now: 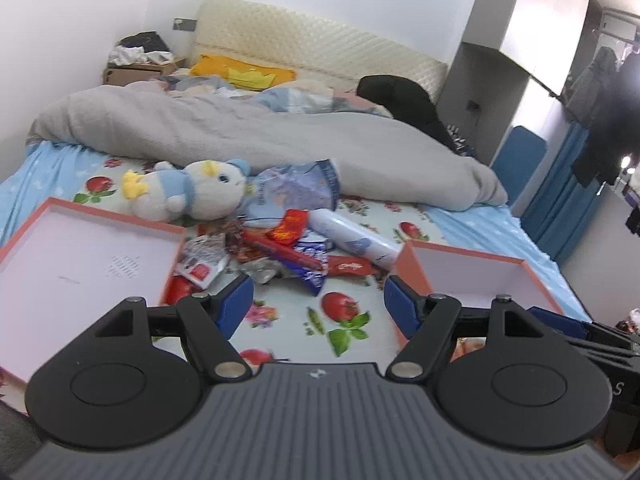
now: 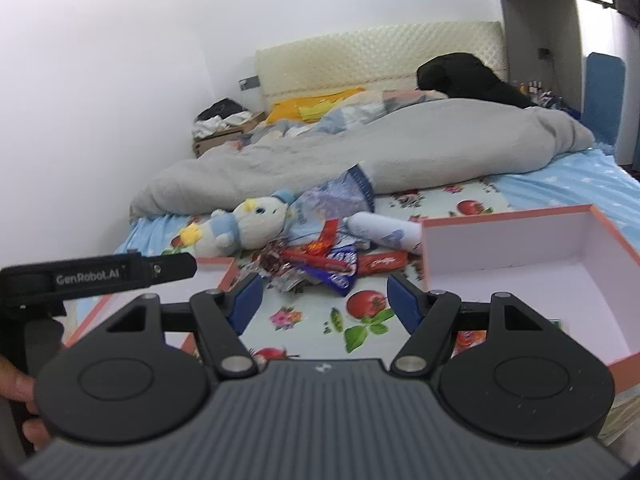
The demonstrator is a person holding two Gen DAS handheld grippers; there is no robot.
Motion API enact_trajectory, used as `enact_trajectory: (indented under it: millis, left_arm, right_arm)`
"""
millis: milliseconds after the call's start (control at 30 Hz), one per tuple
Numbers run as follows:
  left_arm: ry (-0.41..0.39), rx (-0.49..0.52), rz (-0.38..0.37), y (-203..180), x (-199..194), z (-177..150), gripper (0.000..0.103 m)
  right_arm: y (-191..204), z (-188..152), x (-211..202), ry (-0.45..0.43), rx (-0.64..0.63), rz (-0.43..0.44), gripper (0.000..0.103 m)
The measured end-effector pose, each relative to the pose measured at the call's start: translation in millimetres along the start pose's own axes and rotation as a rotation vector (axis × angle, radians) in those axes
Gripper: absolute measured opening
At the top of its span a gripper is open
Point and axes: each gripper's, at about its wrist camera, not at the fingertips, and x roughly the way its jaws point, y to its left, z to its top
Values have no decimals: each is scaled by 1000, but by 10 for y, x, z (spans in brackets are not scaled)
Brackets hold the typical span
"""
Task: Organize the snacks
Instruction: 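Withdraw both tools from the box back toward the snack pile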
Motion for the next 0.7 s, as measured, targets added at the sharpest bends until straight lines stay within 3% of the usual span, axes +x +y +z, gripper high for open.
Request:
enact_trajectory:
  millis: [333,700]
  left_arm:
    - [20,22,59,190,30,-154,77]
    - [63,25,31,286,368,-378,76]
  right_arm:
    - [141,-213,74,32,-23,60,71]
    - [43,-403,125,48,-44,5,70]
